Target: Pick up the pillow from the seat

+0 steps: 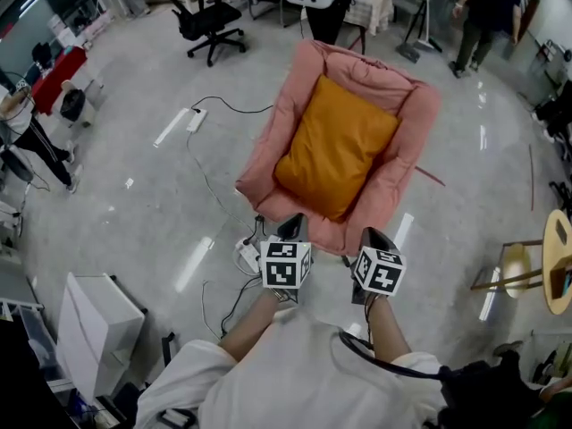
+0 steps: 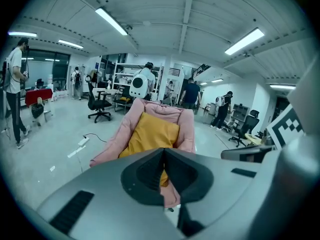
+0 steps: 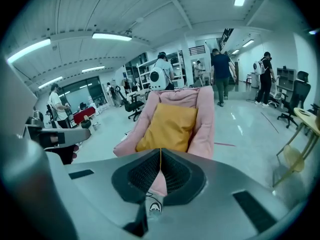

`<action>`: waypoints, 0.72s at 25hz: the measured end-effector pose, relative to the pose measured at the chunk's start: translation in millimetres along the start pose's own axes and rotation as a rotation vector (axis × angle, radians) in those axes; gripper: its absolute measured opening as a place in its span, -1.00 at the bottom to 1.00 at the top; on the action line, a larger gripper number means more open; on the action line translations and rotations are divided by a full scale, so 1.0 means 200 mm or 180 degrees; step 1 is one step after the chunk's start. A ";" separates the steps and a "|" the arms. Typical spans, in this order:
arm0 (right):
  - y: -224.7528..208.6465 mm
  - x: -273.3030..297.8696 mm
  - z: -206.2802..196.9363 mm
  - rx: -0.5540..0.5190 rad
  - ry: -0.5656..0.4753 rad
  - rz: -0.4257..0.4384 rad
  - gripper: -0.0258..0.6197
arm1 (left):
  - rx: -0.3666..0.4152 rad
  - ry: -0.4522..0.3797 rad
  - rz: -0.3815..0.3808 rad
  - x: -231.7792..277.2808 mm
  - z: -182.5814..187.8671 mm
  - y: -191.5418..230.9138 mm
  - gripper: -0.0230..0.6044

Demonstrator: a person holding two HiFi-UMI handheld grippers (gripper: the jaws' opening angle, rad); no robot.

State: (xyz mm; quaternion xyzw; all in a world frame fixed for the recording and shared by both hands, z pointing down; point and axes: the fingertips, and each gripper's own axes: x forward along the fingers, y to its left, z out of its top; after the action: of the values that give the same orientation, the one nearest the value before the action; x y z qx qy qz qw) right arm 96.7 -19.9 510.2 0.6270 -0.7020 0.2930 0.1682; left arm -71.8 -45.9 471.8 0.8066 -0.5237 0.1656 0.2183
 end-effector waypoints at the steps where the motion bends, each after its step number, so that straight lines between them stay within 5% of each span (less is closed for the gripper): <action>1: 0.01 0.03 0.02 0.0008 0.0001 -0.0004 -0.83 | 0.0002 0.0005 -0.0016 0.03 0.02 0.02 -0.90; 7: 0.02 0.19 0.17 0.0290 -0.0114 0.0083 -0.83 | 0.0020 0.0022 -0.0098 0.22 0.17 0.14 -0.90; 18: 0.06 0.52 0.43 0.0202 -0.0036 -0.0084 -0.83 | 0.0066 0.0135 -0.0250 0.56 0.36 0.34 -0.90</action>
State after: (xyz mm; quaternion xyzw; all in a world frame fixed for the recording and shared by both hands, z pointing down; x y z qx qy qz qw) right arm 79.2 -154.5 503.6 0.6429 -0.6848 0.3094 0.1482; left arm -86.2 -194.5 477.3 0.8251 -0.4851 0.1795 0.2274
